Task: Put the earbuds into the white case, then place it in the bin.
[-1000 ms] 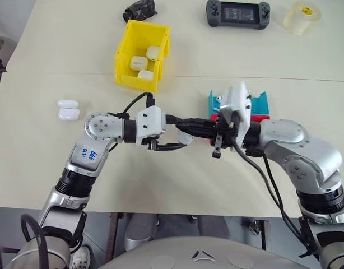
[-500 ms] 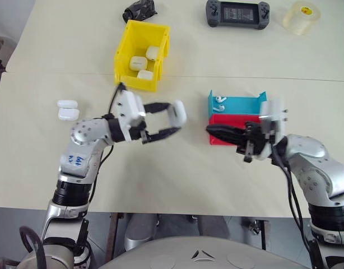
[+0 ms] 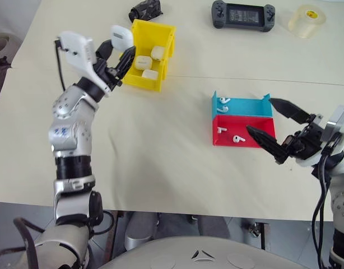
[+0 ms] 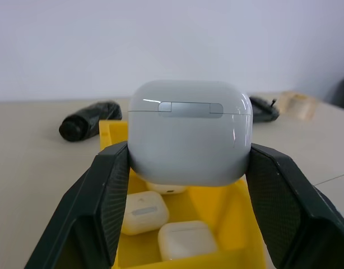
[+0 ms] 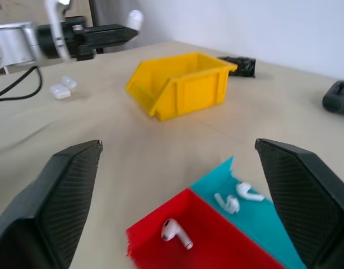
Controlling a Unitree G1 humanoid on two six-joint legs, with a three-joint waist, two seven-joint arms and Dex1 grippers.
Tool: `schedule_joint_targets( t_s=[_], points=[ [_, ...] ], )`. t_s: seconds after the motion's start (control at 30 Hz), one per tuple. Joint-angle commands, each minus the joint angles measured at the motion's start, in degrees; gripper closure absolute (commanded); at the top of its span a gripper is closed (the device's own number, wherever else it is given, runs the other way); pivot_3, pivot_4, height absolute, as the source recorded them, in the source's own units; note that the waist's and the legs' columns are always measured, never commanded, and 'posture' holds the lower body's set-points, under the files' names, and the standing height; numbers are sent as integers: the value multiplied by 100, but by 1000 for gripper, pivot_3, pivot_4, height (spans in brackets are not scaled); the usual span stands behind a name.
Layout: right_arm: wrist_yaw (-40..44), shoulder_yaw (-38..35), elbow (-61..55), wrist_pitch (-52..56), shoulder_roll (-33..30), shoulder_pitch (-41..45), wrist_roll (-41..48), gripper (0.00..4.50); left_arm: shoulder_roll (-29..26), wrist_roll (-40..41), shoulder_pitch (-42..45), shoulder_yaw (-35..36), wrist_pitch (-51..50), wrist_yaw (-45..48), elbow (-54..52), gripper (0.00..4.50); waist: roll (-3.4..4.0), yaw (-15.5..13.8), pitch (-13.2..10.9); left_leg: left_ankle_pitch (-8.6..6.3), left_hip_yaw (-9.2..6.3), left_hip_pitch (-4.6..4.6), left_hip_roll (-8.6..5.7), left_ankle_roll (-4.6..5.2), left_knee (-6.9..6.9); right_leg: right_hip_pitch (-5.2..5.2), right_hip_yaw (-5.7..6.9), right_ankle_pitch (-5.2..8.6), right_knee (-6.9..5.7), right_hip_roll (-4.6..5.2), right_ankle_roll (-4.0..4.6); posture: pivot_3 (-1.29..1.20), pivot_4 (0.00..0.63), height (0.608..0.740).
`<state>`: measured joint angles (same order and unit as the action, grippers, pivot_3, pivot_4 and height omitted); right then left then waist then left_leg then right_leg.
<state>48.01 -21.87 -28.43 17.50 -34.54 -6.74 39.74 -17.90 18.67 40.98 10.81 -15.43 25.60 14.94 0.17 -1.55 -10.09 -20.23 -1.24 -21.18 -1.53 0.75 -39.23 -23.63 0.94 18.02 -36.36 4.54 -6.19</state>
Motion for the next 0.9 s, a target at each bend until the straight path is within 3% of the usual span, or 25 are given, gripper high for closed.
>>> schedule_joint_targets(
  t_s=[0.03, 0.23, 0.37, 0.43, 0.67, 0.77, 0.9],
  points=[
    [-130, 110, -219, -211, 87, 4, -153, 52, -7, -255, 619, -255, 371, 296, 974, 1737, -3, 3, -1, 0, 0, 0, -2, 1, 0, -1, 6, 0, -1, -1, 0, 0, 150, 740],
    [-372, 391, -304, -264, 264, 138, -272, 52, -13, -504, 1289, -340, 501, 299, 2385, 1737, -6, 42, -2, 1, 17, 4, 3, 1, 2, -11, 18, -1, -12, -5, -1, 0, 150, 740],
    [-467, 510, -374, -241, 329, 161, -265, 0, -24, -432, 1284, -377, 584, 653, 2291, 426, -10, 22, -4, 1, 18, 0, 6, 1, 1, -16, 15, -1, -13, -4, -1, 0, 150, 740],
    [-472, 573, -371, -233, 331, 180, -262, 0, -95, -355, 982, -379, 567, 866, 1813, 22, -10, 22, -4, 1, 18, 1, 3, 1, 1, -16, 15, -1, -14, -1, -1, 0, 150, 740],
    [-164, 661, -122, -211, 167, 390, -242, 0, -814, 577, -607, -332, -2, 2598, -485, 22, -9, 96, -3, 3, 11, 1, 14, -4, 0, -15, -26, -1, -12, 0, -1, 0, 150, 740],
    [91, 698, 57, -219, 16, 522, -247, 0, -1494, 871, -1588, -206, -92, 3399, -1347, 22, -8, 144, -3, 4, 11, 5, 14, -6, 0, -12, -31, 0, -12, 1, 0, 0, 150, 740],
    [620, 750, 326, -389, -294, 577, -392, 0, -1929, 754, -2499, -43, 185, 3454, -2049, 22, -8, 150, -3, 2, 13, 9, 16, -3, 9, -11, -39, 0, -7, 5, 1, 0, 150, 740]
  ],
)
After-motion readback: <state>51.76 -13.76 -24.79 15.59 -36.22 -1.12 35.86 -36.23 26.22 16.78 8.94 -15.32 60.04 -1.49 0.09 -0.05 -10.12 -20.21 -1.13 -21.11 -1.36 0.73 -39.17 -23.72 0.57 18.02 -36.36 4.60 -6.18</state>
